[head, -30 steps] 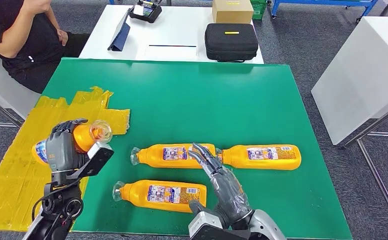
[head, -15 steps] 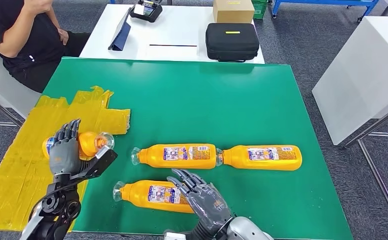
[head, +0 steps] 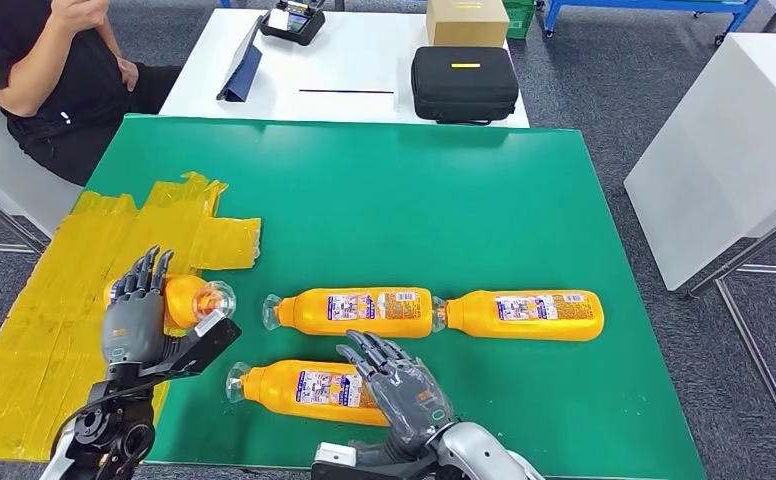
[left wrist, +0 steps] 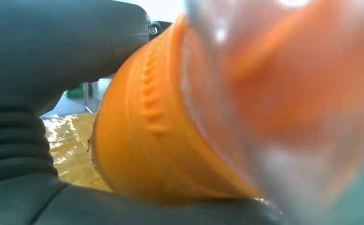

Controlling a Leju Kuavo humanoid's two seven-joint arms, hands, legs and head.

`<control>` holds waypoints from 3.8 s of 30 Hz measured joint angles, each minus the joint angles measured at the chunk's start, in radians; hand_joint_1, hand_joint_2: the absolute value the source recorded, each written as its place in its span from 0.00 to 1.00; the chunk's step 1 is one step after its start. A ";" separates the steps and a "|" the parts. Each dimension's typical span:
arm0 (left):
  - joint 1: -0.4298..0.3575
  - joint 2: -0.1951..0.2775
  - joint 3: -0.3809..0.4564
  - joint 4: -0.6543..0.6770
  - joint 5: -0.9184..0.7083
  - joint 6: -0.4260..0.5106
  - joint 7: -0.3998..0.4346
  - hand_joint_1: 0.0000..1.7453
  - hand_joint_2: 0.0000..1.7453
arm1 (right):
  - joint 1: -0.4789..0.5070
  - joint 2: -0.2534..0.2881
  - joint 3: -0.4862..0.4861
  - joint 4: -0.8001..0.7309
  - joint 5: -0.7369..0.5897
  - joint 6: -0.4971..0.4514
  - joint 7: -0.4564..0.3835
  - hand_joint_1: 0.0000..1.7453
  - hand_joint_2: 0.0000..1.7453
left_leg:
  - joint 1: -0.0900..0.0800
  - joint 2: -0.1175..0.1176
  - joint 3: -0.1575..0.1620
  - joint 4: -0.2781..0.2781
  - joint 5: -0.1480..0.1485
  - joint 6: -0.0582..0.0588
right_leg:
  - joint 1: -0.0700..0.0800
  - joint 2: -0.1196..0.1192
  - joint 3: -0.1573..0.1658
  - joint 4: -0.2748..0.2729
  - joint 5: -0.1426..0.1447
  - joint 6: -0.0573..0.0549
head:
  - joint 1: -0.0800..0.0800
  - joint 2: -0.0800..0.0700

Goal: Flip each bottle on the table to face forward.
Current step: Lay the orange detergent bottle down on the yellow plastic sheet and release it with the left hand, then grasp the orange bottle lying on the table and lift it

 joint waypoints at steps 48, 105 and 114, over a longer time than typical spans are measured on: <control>-0.351 -0.100 -0.036 0.439 0.091 -0.087 0.029 0.00 0.00 | -0.019 0.009 -0.005 0.028 -0.009 -0.024 0.019 0.00 1.00 | 0.000 0.001 0.001 0.000 0.001 0.000 | 0.000 0.001 0.000 0.000 0.002 -0.002 | 0.000 0.000; 0.059 -0.012 0.067 -0.450 1.219 0.041 -0.293 0.00 0.00 | -0.121 0.212 -0.025 0.530 0.146 0.106 0.074 0.48 1.00 | 0.000 0.002 0.003 0.000 -0.001 -0.001 | 0.000 0.002 -0.001 0.000 0.001 -0.003 | 0.000 0.000; 0.053 0.001 0.057 -0.442 1.250 0.061 -0.301 0.00 0.00 | -0.156 0.219 0.012 0.618 0.152 0.144 0.074 1.00 1.00 | 0.002 0.009 0.026 -0.001 -0.010 -0.007 | 0.002 0.009 0.007 -0.001 -0.007 -0.005 | 0.000 0.000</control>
